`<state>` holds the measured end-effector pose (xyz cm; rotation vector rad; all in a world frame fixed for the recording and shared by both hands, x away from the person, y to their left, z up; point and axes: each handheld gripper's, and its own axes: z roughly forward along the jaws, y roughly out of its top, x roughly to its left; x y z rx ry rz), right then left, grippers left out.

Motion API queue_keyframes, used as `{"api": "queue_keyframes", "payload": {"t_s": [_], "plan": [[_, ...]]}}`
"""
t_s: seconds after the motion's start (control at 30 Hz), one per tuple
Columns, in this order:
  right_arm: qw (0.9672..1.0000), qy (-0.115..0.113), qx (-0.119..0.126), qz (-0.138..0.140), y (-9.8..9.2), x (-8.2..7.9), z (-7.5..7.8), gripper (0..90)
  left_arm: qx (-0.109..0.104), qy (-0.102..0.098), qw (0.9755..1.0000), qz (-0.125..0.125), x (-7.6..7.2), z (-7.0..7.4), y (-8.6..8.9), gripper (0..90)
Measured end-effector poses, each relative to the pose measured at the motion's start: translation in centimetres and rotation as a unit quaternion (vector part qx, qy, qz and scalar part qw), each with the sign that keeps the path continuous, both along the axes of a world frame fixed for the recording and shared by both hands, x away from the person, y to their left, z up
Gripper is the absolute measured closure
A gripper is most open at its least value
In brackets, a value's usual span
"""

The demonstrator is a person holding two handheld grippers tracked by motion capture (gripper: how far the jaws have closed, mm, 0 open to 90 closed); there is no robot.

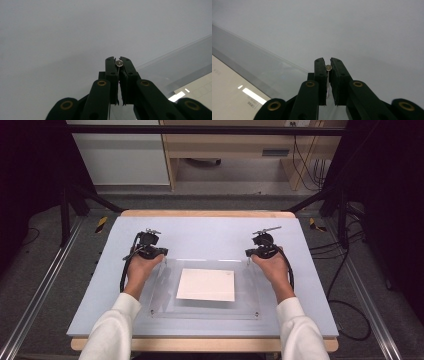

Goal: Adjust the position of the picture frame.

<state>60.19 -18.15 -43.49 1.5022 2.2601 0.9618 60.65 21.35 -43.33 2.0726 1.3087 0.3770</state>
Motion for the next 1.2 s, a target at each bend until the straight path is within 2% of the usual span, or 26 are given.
{"api": "queue_keyframes", "payload": {"t_s": [0.03,0.07,0.1,0.13,0.17,0.2,0.23,0.27,0.33,0.37,0.4,0.47,0.5,0.6,0.63,0.7,0.8,0.83,0.87,0.9,0.97,1.0,1.03,1.07,1.17,1.2], "plan": [[1.0000,0.000,0.000,0.000,0.0,0.0,0.0,82.8,0.003,0.000,1.0000,-0.001,0.0,0.0,0.0,85.1],[0.9999,-0.011,-0.007,-0.004,0.1,-0.2,-0.1,77.3,0.005,0.000,1.0000,-0.001,0.0,0.0,-0.1,85.1],[0.9990,-0.040,-0.022,-0.001,0.0,-0.7,0.0,67.7,0.008,0.002,1.0000,-0.004,0.0,0.1,-0.1,85.0],[0.9990,-0.040,-0.022,-0.001,0.0,-0.7,0.0,67.7,0.008,0.002,1.0000,-0.004,0.0,0.1,-0.1,85.1],[0.9970,-0.072,-0.030,-0.001,-0.2,-1.4,0.2,58.7,0.008,0.003,0.9999,-0.006,0.0,0.1,-0.1,85.0],[0.9970,-0.072,-0.030,-0.001,-0.2,-1.4,0.2,58.7,0.008,0.003,0.9999,-0.005,0.0,0.1,0.0,85.0],[0.9958,-0.085,-0.034,-0.002,-0.3,-1.9,0.4,56.3,0.008,0.002,1.0000,-0.004,0.0,0.1,0.0,85.0],[0.9928,-0.114,-0.037,0.007,-0.6,-3.3,0.8,49.0,0.005,0.004,1.0000,-0.001,0.1,0.0,0.0,85.0],[0.9897,-0.137,-0.040,0.011,-0.9,-4.7,1.2,44.2,0.001,0.006,1.0000,-0.001,0.3,0.0,0.0,85.1],[0.9897,-0.137,-0.040,0.011,-0.9,-4.7,1.2,44.2,0.001,0.006,1.0000,-0.001,0.3,0.0,0.0,85.0],[0.9853,-0.165,-0.041,0.014,-1.4,-6.5,1.6,35.4,-0.001,0.009,1.0000,-0.001,0.4,0.0,0.1,85.0],[0.9843,-0.172,-0.039,0.012,-1.5,-7.1,1.7,31.3,0.001,0.014,0.9999,-0.001,0.5,0.1,0.1,85.0],[0.9815,-0.187,-0.039,0.008,-2.2,-8.8,1.9,23.3,0.002,0.016,0.9999,0.000,0.6,0.1,0.0,85.0],[0.9800,-0.196,-0.032,0.013,-3.0,-10.9,1.9,15.1,0.003,0.021,0.9998,-0.001,0.7,0.2,0.0,85.0],[0.9815,-0.189,-0.030,0.014,-3.4,-11.6,1.8,11.4,0.004,0.022,0.9998,-0.001,0.7,0.2,0.0,85.0],[0.9818,-0.187,-0.032,0.013,-3.6,-12.4,1.7,10.6,0.003,0.023,0.9997,0.000,0.7,0.2,0.0,85.0],[0.9790,-0.197,-0.047,0.023,-4.9,-15.7,1.3,11.0,0.007,0.024,0.9997,0.004,0.7,0.2,-0.1,84.9],[0.9791,-0.195,-0.053,0.021,-5.2,-16.5,1.1,11.8,0.007,0.024,0.9997,0.004,0.7,0.2,-0.1,85.0],[0.9791,-0.195,-0.053,0.021,-5.2,-16.5,1.1,11.8,0.007,0.025,0.9996,0.004,0.7,0.3,-0.1,85.0],[0.9777,-0.197,-0.069,0.021,-5.6,-18.1,0.6,15.5,0.009,0.028,0.9996,0.005,0.7,0.3,-0.1,84.9],[0.9798,-0.187,-0.065,0.028,-6.2,-19.6,0.0,18.3,0.013,0.030,0.9995,0.006,0.7,0.3,-0.2,84.9],[0.9798,-0.187,-0.065,0.028,-6.2,-19.6,0.0,18.3,0.013,0.031,0.9994,0.006,0.7,0.3,-0.2,84.9],[0.9814,-0.179,-0.059,0.036,-6.6,-20.9,-0.9,18.5,0.013,0.032,0.9994,0.007,0.7,0.3,-0.2,84.9],[0.9814,-0.179,-0.059,0.036,-6.6,-20.9,-0.9,18.5,0.013,0.032,0.9994,0.007,0.7,0.3,-0.2,84.9],[0.9765,-0.190,-0.088,0.052,-6.4,-21.9,-1.4,19.4,0.016,0.033,0.9993,0.012,0.7,0.4,-0.4,84.9],[0.9761,-0.193,-0.085,0.055,-6.4,-22.0,-1.3,19.9,0.016,0.033,0.9992,0.012,0.7,0.4,-0.4,84.9]]}}
